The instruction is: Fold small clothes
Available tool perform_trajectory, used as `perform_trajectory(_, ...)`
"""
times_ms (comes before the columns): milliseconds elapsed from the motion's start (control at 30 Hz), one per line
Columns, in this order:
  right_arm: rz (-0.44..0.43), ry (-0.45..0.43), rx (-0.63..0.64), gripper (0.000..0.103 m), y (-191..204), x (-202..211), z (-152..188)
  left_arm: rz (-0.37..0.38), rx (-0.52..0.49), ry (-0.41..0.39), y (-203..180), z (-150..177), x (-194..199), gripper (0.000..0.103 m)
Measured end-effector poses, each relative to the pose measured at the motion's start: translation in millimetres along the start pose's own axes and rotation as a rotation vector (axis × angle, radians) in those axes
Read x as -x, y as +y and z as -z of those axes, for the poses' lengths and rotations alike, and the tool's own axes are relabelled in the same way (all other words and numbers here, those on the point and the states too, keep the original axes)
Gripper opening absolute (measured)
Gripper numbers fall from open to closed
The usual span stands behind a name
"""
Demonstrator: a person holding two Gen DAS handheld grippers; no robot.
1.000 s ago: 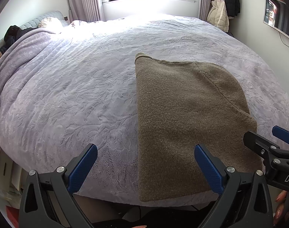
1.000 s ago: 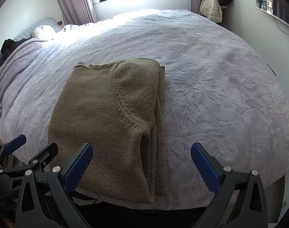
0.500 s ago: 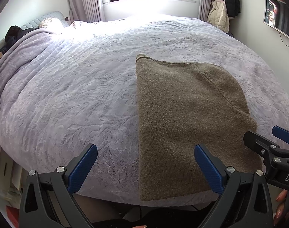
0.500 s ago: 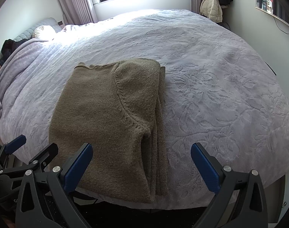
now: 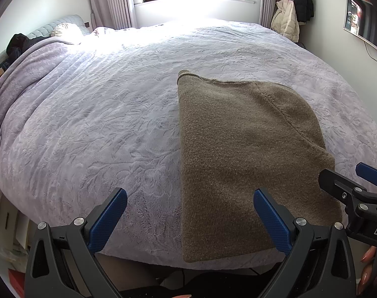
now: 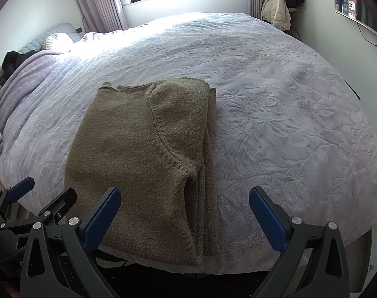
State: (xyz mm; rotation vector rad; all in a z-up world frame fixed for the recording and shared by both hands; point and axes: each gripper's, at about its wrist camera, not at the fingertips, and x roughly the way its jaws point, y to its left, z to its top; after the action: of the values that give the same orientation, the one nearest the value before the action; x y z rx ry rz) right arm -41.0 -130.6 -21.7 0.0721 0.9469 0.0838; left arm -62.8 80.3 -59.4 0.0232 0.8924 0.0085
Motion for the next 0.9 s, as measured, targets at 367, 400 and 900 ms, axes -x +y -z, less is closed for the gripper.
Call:
perform_trajectory(367,-0.003,-0.002,0.005,0.103,2.4,1.0,-0.7,0.006,-0.014,0.0,-3.7,1.9,0.5,0.102)
perform_trajectory(400,-0.003,-0.002,0.005,0.103,2.5,1.2,-0.8,0.008,-0.016,0.001,-3.8,1.8,0.3,0.102)
perform_trajectory(900,0.006,0.0,0.003,0.103,1.4,0.1,0.1,-0.014,-0.031,-0.014,-6.2,2.5,1.7,0.102)
